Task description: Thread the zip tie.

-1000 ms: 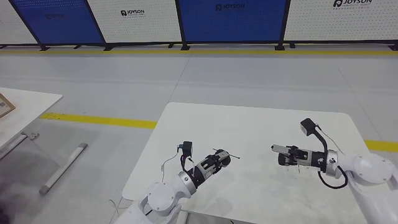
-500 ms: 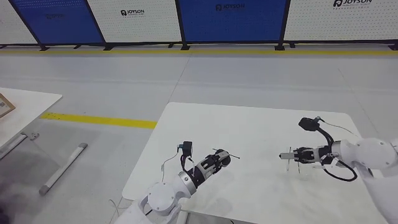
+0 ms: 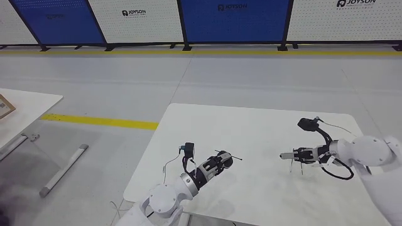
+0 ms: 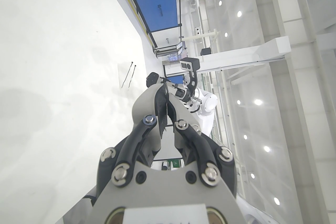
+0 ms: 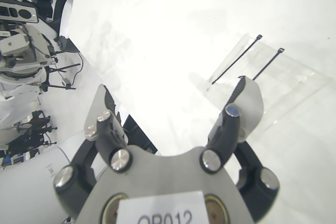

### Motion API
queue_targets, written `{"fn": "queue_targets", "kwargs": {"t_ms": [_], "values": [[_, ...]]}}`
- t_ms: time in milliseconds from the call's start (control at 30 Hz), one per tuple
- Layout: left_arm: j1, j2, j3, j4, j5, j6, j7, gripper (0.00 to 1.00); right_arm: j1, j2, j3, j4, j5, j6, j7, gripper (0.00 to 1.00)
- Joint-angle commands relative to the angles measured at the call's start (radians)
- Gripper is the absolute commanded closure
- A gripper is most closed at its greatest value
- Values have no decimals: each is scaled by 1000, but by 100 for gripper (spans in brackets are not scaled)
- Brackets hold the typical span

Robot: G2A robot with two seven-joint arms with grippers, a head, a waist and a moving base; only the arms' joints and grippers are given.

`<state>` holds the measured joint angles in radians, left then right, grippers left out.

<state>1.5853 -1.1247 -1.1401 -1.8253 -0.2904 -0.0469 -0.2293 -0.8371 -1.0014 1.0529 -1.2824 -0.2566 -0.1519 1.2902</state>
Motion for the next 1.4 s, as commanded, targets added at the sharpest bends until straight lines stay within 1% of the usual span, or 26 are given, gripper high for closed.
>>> {"fn": "queue_targets", "kwargs": {"t_ms": [0,33,100,200,567,600,733,800,900,933,1000,1333,1367], "values": [[0,0,0,0,0,0,0,100,12,8,15,0,-59,28,13,0],[0,0,0,0,0,0,0,100,14,12,16,-15,-83,40,29,0],[0,0,0,0,0,0,0,100,18,19,22,-47,-150,86,43,0],[0,0,0,0,0,0,0,100,32,21,-1,-66,-221,145,95,0],[0,0,0,0,0,0,0,100,32,21,-1,-66,-221,145,95,0],[0,0,0,0,0,0,0,100,24,21,-1,-61,-218,155,77,0],[0,0,0,0,0,0,0,100,36,18,2,-65,-199,214,86,0],[0,0,0,0,0,0,0,100,45,14,-11,-61,-196,253,100,0],[0,0,0,0,0,0,0,100,72,1,-71,-34,-232,312,100,0],[0,0,0,0,0,0,0,100,84,-4,-91,-22,-236,324,100,0],[0,0,0,0,0,0,0,100,107,-13,-123,10,-233,331,100,0],[0,0,0,0,0,0,0,100,107,-13,-123,10,-233,331,100,0],[0,0,0,0,0,0,0,100,102,-13,-122,12,-232,331,85,0]]}}
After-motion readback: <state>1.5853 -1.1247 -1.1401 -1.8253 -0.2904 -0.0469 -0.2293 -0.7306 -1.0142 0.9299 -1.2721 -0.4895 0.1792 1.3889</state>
